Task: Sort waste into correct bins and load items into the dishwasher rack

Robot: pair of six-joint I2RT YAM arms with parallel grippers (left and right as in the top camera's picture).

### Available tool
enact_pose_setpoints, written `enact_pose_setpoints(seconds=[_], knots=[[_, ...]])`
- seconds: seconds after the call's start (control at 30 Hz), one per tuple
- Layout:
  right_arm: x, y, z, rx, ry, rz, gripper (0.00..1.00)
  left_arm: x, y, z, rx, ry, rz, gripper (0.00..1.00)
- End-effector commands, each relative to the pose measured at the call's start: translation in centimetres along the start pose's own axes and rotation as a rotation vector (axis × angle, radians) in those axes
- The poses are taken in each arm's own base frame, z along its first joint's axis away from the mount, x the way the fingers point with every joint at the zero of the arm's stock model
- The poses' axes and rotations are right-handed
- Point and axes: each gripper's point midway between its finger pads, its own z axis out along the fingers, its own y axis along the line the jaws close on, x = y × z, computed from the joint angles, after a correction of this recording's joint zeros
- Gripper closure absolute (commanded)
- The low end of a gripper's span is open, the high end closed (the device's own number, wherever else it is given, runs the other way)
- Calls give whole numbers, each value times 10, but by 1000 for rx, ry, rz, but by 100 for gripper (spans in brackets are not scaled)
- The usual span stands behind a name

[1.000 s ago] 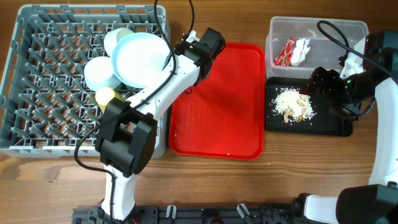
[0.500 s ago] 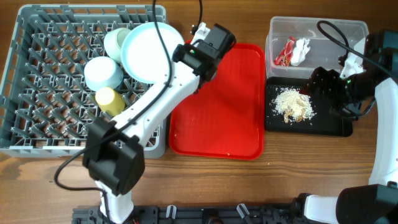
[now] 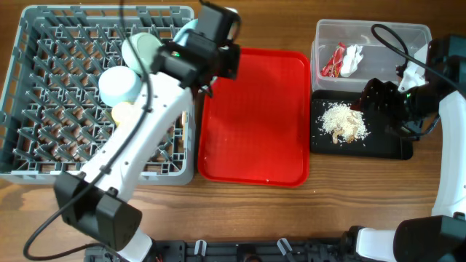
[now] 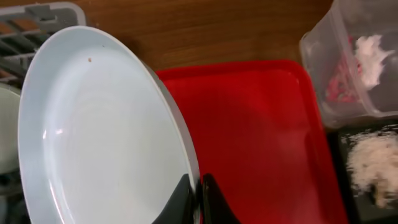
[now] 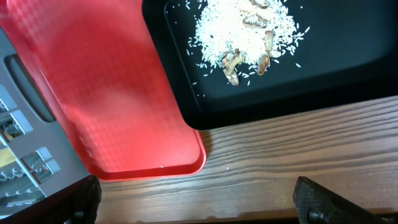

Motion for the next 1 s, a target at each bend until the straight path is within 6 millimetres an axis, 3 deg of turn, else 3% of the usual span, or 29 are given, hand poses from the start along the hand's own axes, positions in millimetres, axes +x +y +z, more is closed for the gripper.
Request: enact_pose_setpoints(seconds=[0.0,0.2,0.4,0.73,0.9,0.97], knots=[[-2,0,-8,11,-32,-21,0,-7,2,-11,209,27,-171,96],[-2,0,-8,11,-32,-21,0,-28,29,-28,432,20,-343,96],[-2,0,-8,11,-32,-21,0,-32,52,-32,535,34,-418,96],[-1,0,-8,11,-29,-20,0,-18,73,5,505,102,-480,96],[-1,0,-8,11,-29,-20,0,-12,98,24,389,104,-503,96],[-1,0,-8,11,-29,-20,0,-11,105,26,356,100,-508,83]])
